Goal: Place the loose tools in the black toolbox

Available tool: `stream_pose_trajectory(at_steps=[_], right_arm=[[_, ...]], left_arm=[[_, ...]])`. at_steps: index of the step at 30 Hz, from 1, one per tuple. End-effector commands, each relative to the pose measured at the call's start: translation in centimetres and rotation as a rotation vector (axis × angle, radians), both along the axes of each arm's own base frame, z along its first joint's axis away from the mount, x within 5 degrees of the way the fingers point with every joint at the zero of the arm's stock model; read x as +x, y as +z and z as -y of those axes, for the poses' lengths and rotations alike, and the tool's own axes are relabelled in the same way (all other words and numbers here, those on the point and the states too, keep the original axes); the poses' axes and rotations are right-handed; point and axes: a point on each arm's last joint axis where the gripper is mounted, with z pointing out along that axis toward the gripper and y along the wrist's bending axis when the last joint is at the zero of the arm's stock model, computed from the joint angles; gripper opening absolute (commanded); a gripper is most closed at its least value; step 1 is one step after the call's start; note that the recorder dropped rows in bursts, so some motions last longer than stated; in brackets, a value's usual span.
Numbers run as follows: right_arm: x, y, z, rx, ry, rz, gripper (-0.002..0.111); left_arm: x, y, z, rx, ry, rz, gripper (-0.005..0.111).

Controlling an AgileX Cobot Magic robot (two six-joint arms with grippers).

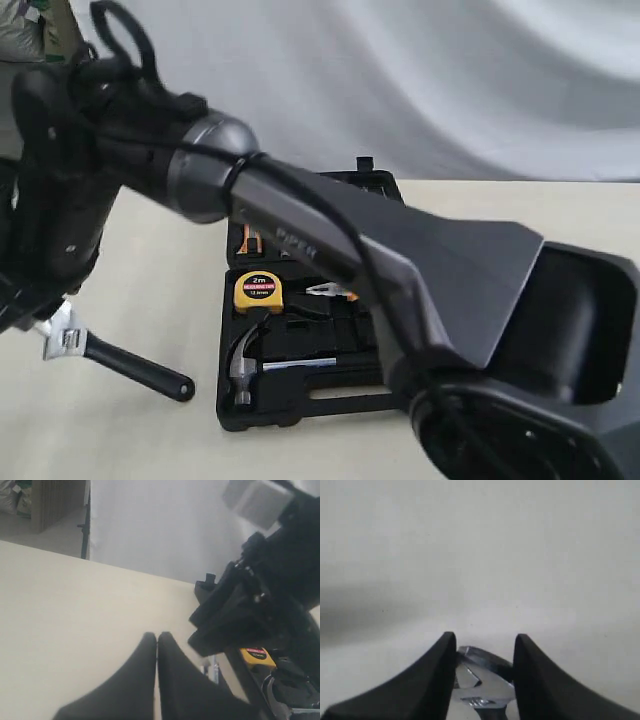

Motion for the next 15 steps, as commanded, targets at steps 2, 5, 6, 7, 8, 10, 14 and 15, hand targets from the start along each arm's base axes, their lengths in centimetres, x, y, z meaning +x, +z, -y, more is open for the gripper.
stream_pose_trajectory(at_steps=[2,5,6,7,8,10,14,15], right_arm=[[3.1,2.4,3.0,0.009,-0.083,-0.098,0.0],[4.7,2.6,3.8,0.039,-0.11,-0.143,0.0],[5.2,2.6,4.2,0.042,-0.123,-0.147,0.0],[5.8,2.6,4.5,0.045,-0.135,-0.15,0.0],[6.2,2.5,4.7,0.043,-0.144,-0.153,0.0],[6.5,1.8,4.8,0.037,-0.152,-0.178,0.0],[7.0,-1.1,4.3,-0.01,-0.155,-0.222,0.0],[7.2,-2.9,4.0,-0.038,-0.158,-0.238,0.0]], left_arm=[[-0.1,0.2,-0.1,0.002,0.026,0.013,0.001],[-0.1,0.2,-0.1,0.002,0.026,0.013,0.001],[-0.1,0.2,-0.1,0.002,0.026,0.013,0.001],[-0.1,0.2,-0.1,0.002,0.026,0.013,0.001],[-0.1,0.2,-0.1,0.002,0.026,0.013,0.001],[-0.1,0.2,-0.1,0.002,0.026,0.013,0.001],[-0.1,0.2,-0.1,0.002,0.026,0.013,0.001],[-0.1,0.2,-0.1,0.002,0.026,0.013,0.001]])
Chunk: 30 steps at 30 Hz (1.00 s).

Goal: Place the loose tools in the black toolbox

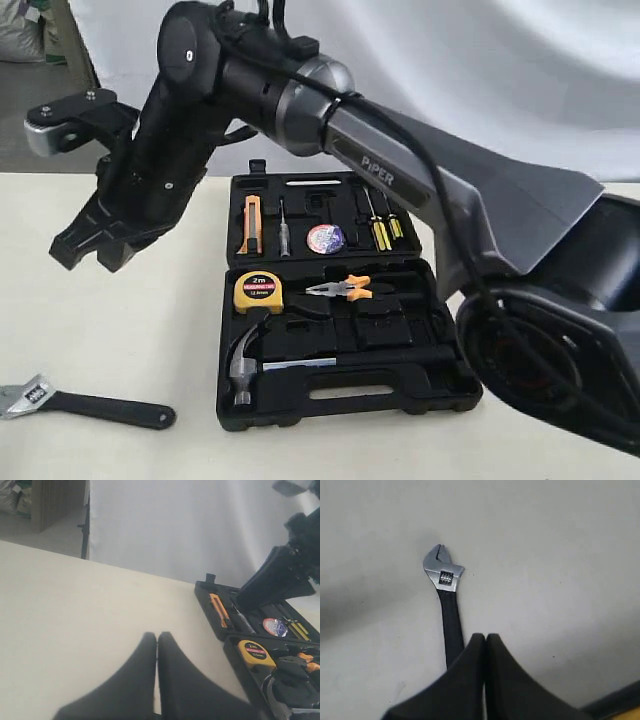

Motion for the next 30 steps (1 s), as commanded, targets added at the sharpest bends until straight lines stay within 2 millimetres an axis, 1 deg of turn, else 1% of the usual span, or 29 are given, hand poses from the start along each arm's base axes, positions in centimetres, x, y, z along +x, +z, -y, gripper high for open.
stream_pose_trajectory(at_steps=[1,2,3,4,5,6,7,8,9,10,11,12,13,14,17,19,25,28,30], right_arm=[[0.6,-4.5,-0.7,-0.068,0.0,-0.067,0.0],[0.8,-6.3,-1.0,-0.091,-0.019,-0.095,0.0],[0.9,-7.2,-1.2,-0.097,-0.038,-0.108,0.0],[0.9,-8.6,-1.5,-0.111,-0.057,-0.124,0.0],[0.6,-9.2,-1.8,-0.117,-0.052,-0.118,0.0],[0.3,-9.6,-2.2,-0.122,-0.047,-0.102,0.004],[0.1,-9.8,-2.6,-0.127,-0.059,-0.066,0.017],[-0.2,-9.8,-2.9,-0.132,-0.06,-0.029,0.026],[-0.5,-9.8,-3.3,-0.13,-0.052,0.012,0.043],[-0.9,-9.7,-3.6,-0.122,-0.041,0.016,0.052],[-1.7,-9.7,-4.0,-0.113,-0.001,0.015,0.061],[-2.2,-9.6,-4.3,-0.103,0.04,0.024,0.065],[-3.0,-9.5,-4.8,-0.083,0.085,0.03,0.066],[-3.4,-9.5,-5.1,-0.07,0.093,0.033,0.065],[-4.5,-9.4,-6.0,-0.032,0.118,0.044,0.065],[-5.0,-9.8,-6.4,-0.024,0.133,0.053,0.065],[-6.0,-12.9,-7.4,-0.023,0.207,0.07,0.065],[-6.5,-13.9,-7.9,0.001,0.255,0.082,0.065],[-6.4,-14.4,-8.2,0.02,0.263,0.11,0.065]], left_arm=[[-0.1,0.2,-0.1,0.002,0.026,0.013,0.001],[-0.1,0.2,-0.1,0.002,0.026,0.013,0.001],[-0.1,0.2,-0.1,0.002,0.026,0.013,0.001],[-0.1,0.2,-0.1,0.002,0.026,0.013,0.001],[-0.1,0.2,-0.1,0.002,0.026,0.013,0.001],[-0.1,0.2,-0.1,0.002,0.026,0.013,0.001],[-0.1,0.2,-0.1,0.002,0.026,0.013,0.001],[-0.1,0.2,-0.1,0.002,0.026,0.013,0.001],[-0.1,0.2,-0.1,0.002,0.026,0.013,0.001],[-0.1,0.2,-0.1,0.002,0.026,0.013,0.001],[-0.1,0.2,-0.1,0.002,0.026,0.013,0.001],[-0.1,0.2,-0.1,0.002,0.026,0.013,0.001],[-0.1,0.2,-0.1,0.002,0.026,0.013,0.001],[-0.1,0.2,-0.1,0.002,0.026,0.013,0.001],[-0.1,0.2,-0.1,0.002,0.026,0.013,0.001],[-0.1,0.2,-0.1,0.002,0.026,0.013,0.001],[-0.1,0.2,-0.1,0.002,0.026,0.013,0.001],[-0.1,0.2,-0.1,0.002,0.026,0.013,0.001],[-0.1,0.2,-0.1,0.002,0.026,0.013,0.001]])
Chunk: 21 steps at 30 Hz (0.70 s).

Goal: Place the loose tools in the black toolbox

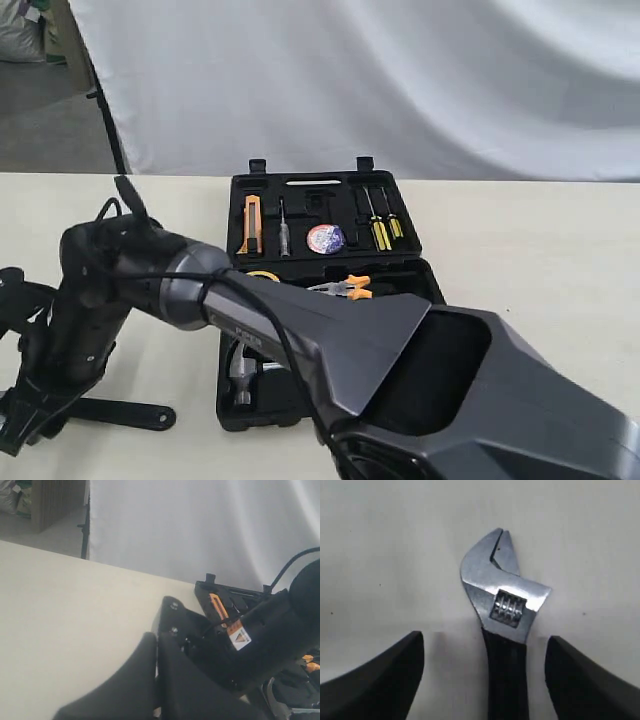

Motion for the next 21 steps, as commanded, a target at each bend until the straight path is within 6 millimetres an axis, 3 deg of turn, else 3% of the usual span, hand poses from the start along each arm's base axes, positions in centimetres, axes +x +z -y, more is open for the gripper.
stream_pose_trajectory(at_steps=[1,5,7,12,13,21], right_arm=[[-0.1,-1.1,-0.7,0.056,0.037,0.043,0.065],[0.0,-2.5,-0.8,0.049,0.046,0.052,0.061],[0.0,-2.7,-0.8,0.047,0.059,0.06,0.048],[-0.2,-2.3,-0.7,0.034,0.054,0.023,0.004],[-0.4,-2.0,-0.6,0.03,0.055,0.01,0.0],[-0.7,2.1,0.2,0.017,0.082,-0.01,0.0]], left_arm=[[-0.1,0.2,-0.1,0.002,0.026,0.013,0.001],[-0.1,0.2,-0.1,0.002,0.026,0.013,0.001],[-0.1,0.2,-0.1,0.002,0.026,0.013,0.001],[-0.1,0.2,-0.1,0.002,0.026,0.013,0.001],[-0.1,0.2,-0.1,0.002,0.026,0.013,0.001],[-0.1,0.2,-0.1,0.002,0.026,0.013,0.001]])
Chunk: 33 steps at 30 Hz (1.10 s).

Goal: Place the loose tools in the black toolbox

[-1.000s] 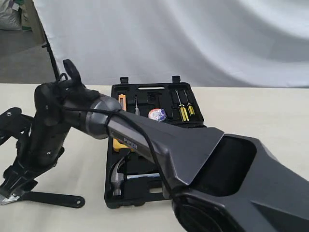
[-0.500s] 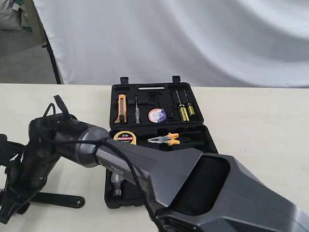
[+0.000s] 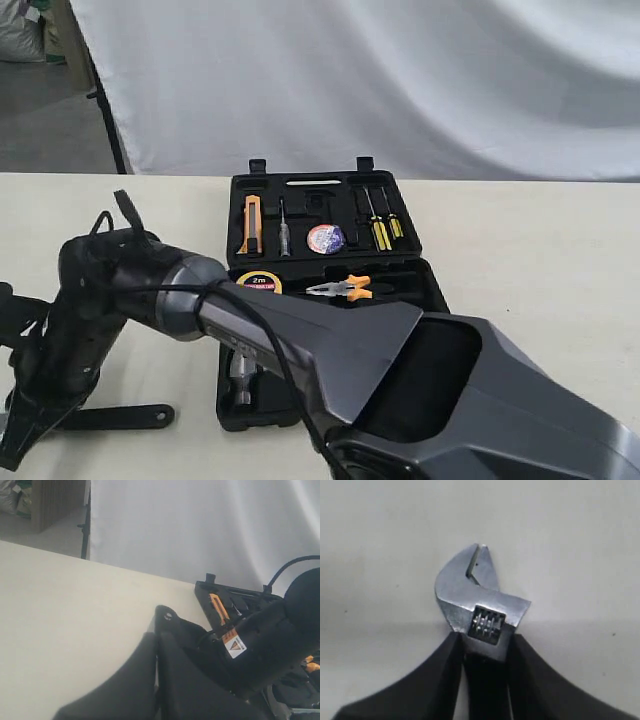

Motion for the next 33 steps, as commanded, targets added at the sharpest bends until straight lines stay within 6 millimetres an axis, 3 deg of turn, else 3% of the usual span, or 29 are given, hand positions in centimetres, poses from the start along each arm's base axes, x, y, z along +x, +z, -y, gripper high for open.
stream_pose_trajectory(at_steps=[1,8,10,18,24,28,33], right_arm=[[-0.1,3.4,0.7,-0.005,0.012,-0.013,0.0],[0.3,6.2,2.5,-0.085,0.045,-0.022,0.0],[1.2,6.9,3.4,-0.115,0.038,-0.003,0.0],[8.0,10.7,7.8,-0.065,-0.153,0.013,0.0],[11.5,12.4,10.7,-0.037,-0.265,0.012,0.0],[12.5,12.8,12.2,-0.047,-0.303,0.006,0.0],[13.1,10.7,14.5,-0.144,-0.331,-0.041,0.0]], left_arm=[[-0.1,0.2,-0.1,0.002,0.026,0.013,0.001],[-0.1,0.2,-0.1,0.002,0.026,0.013,0.001],[-0.1,0.2,-0.1,0.002,0.026,0.013,0.001],[-0.1,0.2,-0.1,0.002,0.026,0.013,0.001],[-0.1,0.2,-0.1,0.002,0.026,0.013,0.001],[-0.1,0.2,-0.1,0.002,0.026,0.013,0.001],[-0.1,0.2,-0.1,0.002,0.026,0.013,0.001]])
